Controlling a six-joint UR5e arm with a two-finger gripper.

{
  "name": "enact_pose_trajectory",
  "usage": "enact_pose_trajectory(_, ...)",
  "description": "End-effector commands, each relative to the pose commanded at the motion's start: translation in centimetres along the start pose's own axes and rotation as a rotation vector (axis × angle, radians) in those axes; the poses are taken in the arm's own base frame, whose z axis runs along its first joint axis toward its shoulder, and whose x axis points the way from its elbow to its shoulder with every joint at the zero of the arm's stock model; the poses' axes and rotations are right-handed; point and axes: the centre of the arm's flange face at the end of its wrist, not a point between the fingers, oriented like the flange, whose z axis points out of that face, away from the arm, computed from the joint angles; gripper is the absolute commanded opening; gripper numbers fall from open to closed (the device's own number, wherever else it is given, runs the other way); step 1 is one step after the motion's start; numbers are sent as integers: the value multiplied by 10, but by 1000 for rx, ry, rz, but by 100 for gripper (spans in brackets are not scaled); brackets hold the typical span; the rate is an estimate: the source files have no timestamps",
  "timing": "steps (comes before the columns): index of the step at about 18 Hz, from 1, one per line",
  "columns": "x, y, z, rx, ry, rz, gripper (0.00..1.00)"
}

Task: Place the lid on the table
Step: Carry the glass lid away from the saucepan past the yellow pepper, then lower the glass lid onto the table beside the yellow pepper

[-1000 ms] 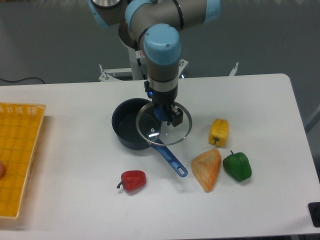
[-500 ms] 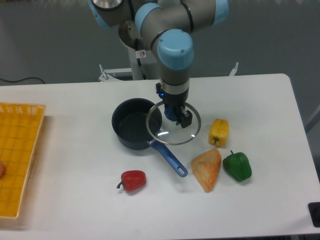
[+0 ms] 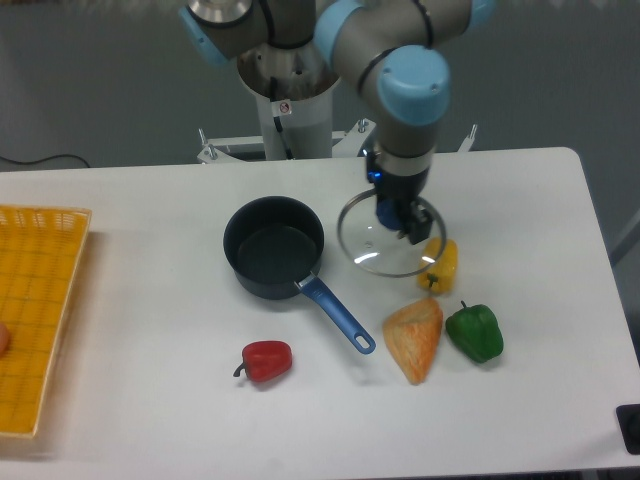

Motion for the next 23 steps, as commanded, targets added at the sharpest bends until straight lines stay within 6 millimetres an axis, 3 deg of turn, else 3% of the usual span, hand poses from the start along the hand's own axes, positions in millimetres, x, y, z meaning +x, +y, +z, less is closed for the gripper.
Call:
enact_pose_trajectory(3, -2, 32, 0, -1, -1, 17, 54)
enact_pose_trajectory(11, -15, 104, 26, -16, 8, 63, 52)
enact_pose_trajectory(23, -35, 127, 37, -88, 45, 55, 52)
